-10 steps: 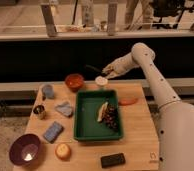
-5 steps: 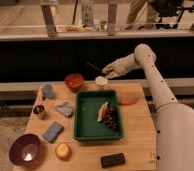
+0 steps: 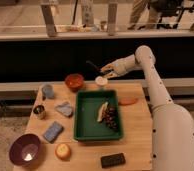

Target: Place brush in paper cup

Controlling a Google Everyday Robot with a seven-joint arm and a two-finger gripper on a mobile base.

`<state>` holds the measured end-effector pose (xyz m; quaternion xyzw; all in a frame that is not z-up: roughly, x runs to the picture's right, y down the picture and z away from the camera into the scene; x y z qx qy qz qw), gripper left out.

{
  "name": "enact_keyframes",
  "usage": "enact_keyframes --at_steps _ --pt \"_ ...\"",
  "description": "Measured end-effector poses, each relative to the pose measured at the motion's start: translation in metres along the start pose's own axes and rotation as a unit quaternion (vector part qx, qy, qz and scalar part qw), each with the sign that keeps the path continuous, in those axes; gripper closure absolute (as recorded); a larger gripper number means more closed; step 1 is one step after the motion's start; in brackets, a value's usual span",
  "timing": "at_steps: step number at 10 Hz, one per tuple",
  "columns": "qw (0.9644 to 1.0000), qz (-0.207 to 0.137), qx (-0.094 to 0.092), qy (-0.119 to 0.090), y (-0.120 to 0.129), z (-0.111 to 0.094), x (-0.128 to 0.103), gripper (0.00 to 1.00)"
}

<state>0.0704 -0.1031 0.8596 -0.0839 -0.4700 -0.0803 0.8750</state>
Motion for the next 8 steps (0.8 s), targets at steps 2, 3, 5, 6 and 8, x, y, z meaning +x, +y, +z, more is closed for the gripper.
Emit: enact_keyframes --at_steps 2,3,5,6,8 --pt "0.9998 0.01 0.006 -0.018 0.0025 0.0009 0.0003 1.0" --pt "0.9996 0.015 0.007 -0.025 0.0039 0.0032 -0.0001 1.0" --pt "0.9992 0.02 0.009 -0.034 0.0037 0.0062 -0.0019 1.0" --pt "0.9989 0.023 0.011 -0.04 0.0038 0.0071 -0.0022 1.0" --pt "0.9982 0.029 0.014 -0.052 0.0039 0.008 -0.0021 1.0"
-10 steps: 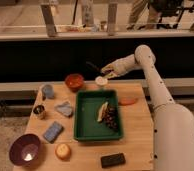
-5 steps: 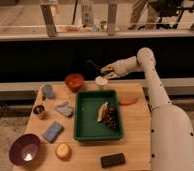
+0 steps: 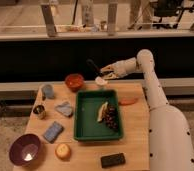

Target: Place brush in paper cup

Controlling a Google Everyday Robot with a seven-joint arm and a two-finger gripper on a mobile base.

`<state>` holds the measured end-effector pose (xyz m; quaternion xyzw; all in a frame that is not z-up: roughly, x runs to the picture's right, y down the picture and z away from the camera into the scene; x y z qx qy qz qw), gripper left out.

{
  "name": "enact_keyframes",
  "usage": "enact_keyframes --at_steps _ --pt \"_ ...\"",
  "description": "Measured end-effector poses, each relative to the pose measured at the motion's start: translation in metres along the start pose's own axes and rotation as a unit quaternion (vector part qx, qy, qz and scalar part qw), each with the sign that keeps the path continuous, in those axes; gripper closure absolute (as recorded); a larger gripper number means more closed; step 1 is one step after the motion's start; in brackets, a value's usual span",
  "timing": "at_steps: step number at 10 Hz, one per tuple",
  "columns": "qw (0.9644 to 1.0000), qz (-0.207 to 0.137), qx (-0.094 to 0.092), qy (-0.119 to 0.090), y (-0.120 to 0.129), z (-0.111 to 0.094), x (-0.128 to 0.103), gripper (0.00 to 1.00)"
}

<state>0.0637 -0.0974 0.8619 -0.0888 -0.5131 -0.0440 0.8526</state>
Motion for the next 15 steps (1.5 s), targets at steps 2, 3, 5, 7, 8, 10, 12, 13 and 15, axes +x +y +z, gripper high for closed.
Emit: enact_keyframes --at_steps 2,3,5,7,8,10,12,13,15 --pt "0.9999 0.003 0.001 -0.012 0.0 0.003 -0.001 1.0" --pt "0.9998 0.005 0.001 -0.017 -0.001 0.003 -0.001 1.0" --pt "0.9996 0.01 0.005 -0.027 -0.001 0.005 0.0 1.0" --pt "0.999 0.016 0.01 -0.041 -0.001 0.006 0.002 1.0" --pt "0.9986 0.017 0.013 -0.049 -0.001 0.007 0.002 1.0" --pt "0.998 0.019 0.017 -0.058 0.0 0.008 0.005 1.0" --pt "0.9976 0.018 0.019 -0.064 0.0 0.009 0.006 1.0" --pt "0.9972 0.014 0.017 -0.071 0.001 0.011 0.006 1.0" --pt "0.9964 0.008 0.008 -0.084 0.003 0.015 0.005 1.0"
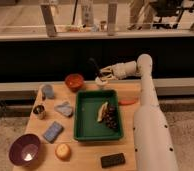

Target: Place brush in paper cup

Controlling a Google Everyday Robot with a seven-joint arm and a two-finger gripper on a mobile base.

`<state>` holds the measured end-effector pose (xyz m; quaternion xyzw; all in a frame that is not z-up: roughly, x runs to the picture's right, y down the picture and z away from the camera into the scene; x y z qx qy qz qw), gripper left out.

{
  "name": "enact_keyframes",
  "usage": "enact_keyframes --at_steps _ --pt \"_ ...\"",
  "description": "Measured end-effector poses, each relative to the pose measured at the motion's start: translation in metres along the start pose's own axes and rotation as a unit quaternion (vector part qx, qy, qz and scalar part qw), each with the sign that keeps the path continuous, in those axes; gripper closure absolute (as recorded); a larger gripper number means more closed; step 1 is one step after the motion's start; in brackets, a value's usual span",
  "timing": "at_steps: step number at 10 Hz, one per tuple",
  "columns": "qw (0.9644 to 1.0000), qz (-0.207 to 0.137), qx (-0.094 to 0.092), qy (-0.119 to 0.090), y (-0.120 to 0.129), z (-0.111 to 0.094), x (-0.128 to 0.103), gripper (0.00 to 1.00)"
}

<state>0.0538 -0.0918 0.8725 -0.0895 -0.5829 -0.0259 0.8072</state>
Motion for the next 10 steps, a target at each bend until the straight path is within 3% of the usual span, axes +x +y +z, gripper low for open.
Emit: enact_keyframes --at_steps 3,6,10 --pt "0.9998 -0.003 -0.004 -0.017 0.004 -0.001 0.0 1.0" --pt "0.9996 -0.012 0.02 -0.014 -0.007 -0.023 -0.004 1.0" --pt "0.9996 0.001 0.003 -0.028 0.002 0.003 -0.002 1.0"
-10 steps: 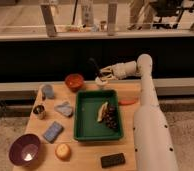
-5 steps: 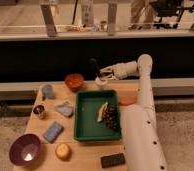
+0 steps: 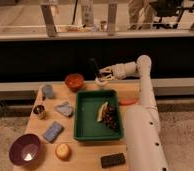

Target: Place brush in paper cup

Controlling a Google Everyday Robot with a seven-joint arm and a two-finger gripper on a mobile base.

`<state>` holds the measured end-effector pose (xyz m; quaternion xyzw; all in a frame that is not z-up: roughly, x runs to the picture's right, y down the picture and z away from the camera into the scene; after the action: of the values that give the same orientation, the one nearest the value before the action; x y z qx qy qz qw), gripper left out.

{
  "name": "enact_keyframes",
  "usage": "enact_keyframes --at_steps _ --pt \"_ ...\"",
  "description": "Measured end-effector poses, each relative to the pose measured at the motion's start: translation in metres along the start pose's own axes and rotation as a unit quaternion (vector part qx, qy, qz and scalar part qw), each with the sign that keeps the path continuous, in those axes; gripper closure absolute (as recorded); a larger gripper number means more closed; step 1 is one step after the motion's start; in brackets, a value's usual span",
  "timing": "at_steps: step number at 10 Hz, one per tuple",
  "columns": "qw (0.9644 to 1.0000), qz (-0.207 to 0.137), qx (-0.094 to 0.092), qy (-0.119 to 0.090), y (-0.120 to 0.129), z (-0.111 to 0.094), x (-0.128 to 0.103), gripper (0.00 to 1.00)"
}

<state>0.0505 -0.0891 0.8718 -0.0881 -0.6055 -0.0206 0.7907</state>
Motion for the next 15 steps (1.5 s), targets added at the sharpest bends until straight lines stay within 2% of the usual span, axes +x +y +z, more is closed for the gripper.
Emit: enact_keyframes --at_steps 4,12,13,15 --pt "0.9999 0.008 -0.006 -0.009 0.004 0.006 0.003 1.0" --pt "0.9998 0.017 -0.002 -0.004 0.007 0.008 0.013 1.0" --pt "0.9998 0.019 -0.002 -0.002 0.007 0.008 0.014 0.97" --pt "0.9998 0.019 -0.001 0.002 0.006 0.006 0.015 0.81"
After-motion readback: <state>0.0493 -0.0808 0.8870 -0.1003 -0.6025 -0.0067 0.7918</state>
